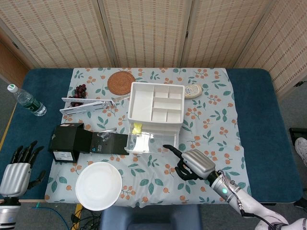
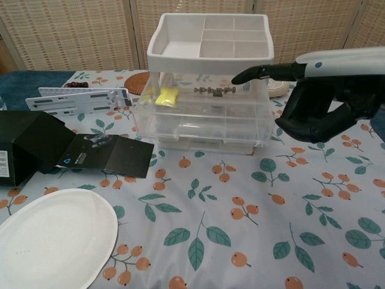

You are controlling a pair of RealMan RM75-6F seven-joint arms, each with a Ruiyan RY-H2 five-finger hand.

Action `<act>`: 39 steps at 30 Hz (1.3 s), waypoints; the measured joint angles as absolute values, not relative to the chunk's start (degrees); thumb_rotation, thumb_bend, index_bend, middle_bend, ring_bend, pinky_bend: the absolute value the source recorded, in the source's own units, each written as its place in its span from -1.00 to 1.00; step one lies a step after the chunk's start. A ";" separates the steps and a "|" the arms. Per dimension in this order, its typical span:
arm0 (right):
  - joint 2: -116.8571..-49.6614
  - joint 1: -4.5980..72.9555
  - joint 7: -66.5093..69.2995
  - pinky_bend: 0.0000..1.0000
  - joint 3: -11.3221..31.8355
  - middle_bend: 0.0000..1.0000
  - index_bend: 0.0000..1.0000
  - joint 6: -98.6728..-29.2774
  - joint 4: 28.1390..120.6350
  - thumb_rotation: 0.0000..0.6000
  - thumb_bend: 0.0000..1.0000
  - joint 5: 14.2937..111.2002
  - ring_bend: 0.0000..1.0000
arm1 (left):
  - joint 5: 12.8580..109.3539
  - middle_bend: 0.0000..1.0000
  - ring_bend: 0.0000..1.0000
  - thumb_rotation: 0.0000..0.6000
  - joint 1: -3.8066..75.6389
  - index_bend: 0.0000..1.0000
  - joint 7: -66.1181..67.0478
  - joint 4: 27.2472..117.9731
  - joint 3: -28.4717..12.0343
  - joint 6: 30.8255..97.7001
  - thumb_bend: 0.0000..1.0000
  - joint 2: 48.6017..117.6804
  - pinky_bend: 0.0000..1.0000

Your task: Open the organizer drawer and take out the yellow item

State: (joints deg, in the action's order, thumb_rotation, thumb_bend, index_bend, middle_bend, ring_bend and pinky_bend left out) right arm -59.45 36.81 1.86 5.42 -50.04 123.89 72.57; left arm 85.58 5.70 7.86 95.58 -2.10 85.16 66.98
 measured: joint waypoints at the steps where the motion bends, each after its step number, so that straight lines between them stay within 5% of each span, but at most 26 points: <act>1: -58.46 37.04 1.68 1.00 5.72 0.76 -1.00 -49.88 124.63 1.00 0.26 72.74 1.00 | 85.65 -0.86 -0.76 1.00 5.67 -0.69 7.82 95.61 -2.08 85.22 -0.37 66.97 -0.87; 11: -51.98 46.67 -4.24 1.00 11.74 0.91 -1.00 -43.66 126.56 1.00 0.98 63.37 1.00 | 86.32 -0.86 -0.76 1.00 4.95 -0.69 7.18 95.63 -1.70 86.24 -0.37 66.74 -0.87; 23: -52.51 71.57 -23.79 1.00 6.97 0.99 -1.00 -36.18 122.88 1.00 1.00 33.96 1.00 | 86.72 -0.86 -0.76 1.00 4.03 -0.69 5.65 94.94 -1.51 87.46 -0.37 66.59 -0.87; 31: -61.15 84.99 -34.40 1.00 0.07 0.99 -1.00 -41.78 118.82 1.00 1.00 17.30 1.00 | 86.90 -0.86 -0.76 1.00 3.59 -0.69 4.62 94.30 -1.44 87.90 -0.37 66.38 -0.87; 39: -68.84 88.79 -38.54 1.00 -1.96 0.99 -1.00 -50.43 115.06 1.00 1.00 9.85 1.00 | 87.00 -0.86 -0.76 1.00 3.43 -0.69 3.92 93.81 -1.52 88.02 -0.37 66.17 -0.87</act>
